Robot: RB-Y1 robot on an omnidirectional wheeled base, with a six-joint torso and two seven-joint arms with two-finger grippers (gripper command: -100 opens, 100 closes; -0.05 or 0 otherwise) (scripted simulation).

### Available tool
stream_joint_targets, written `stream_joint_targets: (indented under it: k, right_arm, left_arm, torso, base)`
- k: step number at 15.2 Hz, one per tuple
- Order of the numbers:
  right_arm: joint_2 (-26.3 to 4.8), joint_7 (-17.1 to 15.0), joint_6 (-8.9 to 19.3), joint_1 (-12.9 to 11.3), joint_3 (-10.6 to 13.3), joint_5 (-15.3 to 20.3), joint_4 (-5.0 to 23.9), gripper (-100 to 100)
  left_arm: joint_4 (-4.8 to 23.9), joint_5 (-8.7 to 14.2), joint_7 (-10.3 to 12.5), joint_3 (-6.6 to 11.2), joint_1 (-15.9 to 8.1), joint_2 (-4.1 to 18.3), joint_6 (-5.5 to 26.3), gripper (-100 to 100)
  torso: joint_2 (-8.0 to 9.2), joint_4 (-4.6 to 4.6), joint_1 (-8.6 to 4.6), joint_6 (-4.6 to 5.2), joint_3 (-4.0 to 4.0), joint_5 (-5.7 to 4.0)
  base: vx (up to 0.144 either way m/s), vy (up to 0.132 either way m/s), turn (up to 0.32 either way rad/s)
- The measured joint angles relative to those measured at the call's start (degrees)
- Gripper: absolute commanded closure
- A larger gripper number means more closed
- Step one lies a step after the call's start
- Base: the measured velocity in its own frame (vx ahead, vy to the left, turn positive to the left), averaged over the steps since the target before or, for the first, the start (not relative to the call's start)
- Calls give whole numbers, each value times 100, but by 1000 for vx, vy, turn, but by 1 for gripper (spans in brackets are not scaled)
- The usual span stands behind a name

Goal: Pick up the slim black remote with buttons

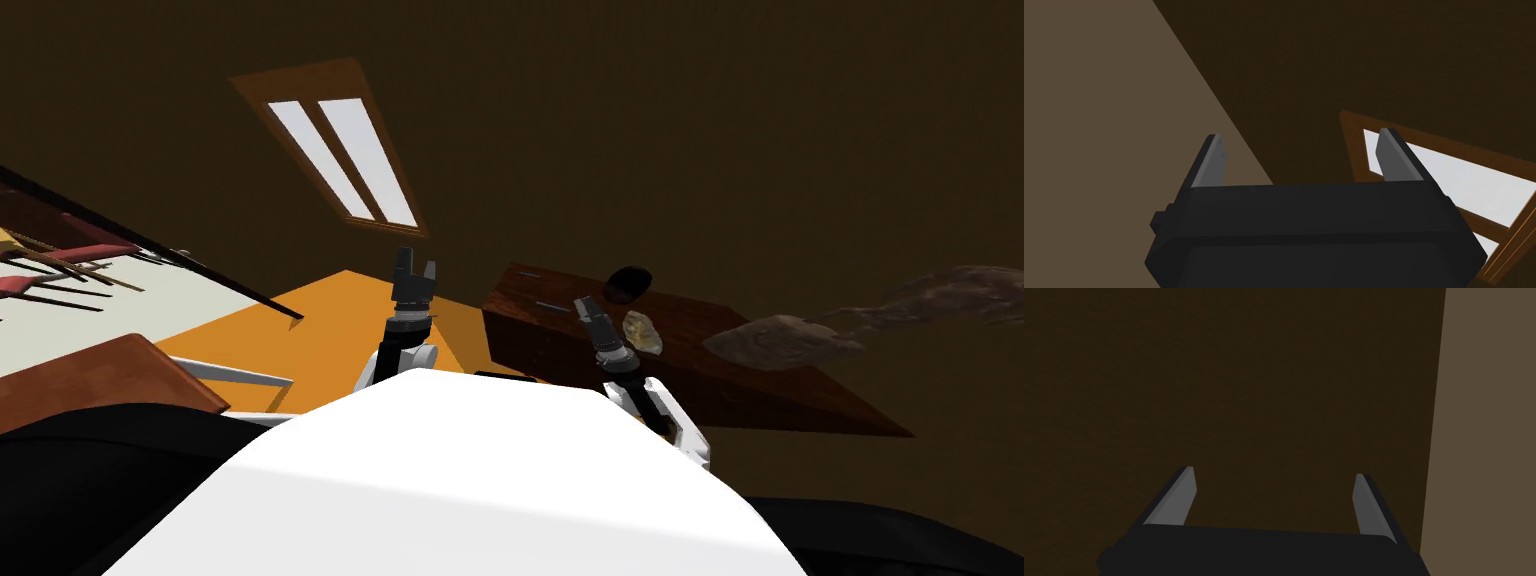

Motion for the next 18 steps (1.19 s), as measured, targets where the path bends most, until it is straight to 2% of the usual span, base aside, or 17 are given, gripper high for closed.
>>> stream_joint_targets:
  k: [8, 9, 11, 14, 18]
  right_arm:
    - [-947, -107, -73, 113, -81, 522, 529, -100]
    - [-1074, -122, -101, 90, -82, 621, 688, -100]
    - [-1309, -147, -81, 151, -95, 747, 723, -100]
    - [-1716, -199, -101, 251, -160, 985, 941, -100]
    - [-2203, -244, -121, 227, -138, 1279, 1265, -100]
  left_arm:
    - [0, 0, 0, 0, 0, 0, 0, 0]
    - [0, 0, 0, 0, 0, 0, 0, 0]
    - [0, 0, 0, 1, 1, 0, 0, 0]
    - [0, 0, 0, 0, -1, 0, 0, 0]
    - [0, 0, 0, 0, 0, 0, 0, 0]
  torso:
    - [-2, 0, -1, 0, -1, 0]
    - [-3, -1, -1, -2, -2, -1]
    - [1, 1, -1, 2, 1, 0]
    - [6, 1, -2, -2, 3, 0]
    - [-3, 0, 0, -1, -1, 0]
  base:
    - [-10, 14, 213]
    - [-28, 8, 192]
    - [-15, 10, 131]
    - [-30, 9, 269]
    - [0, 16, 156]
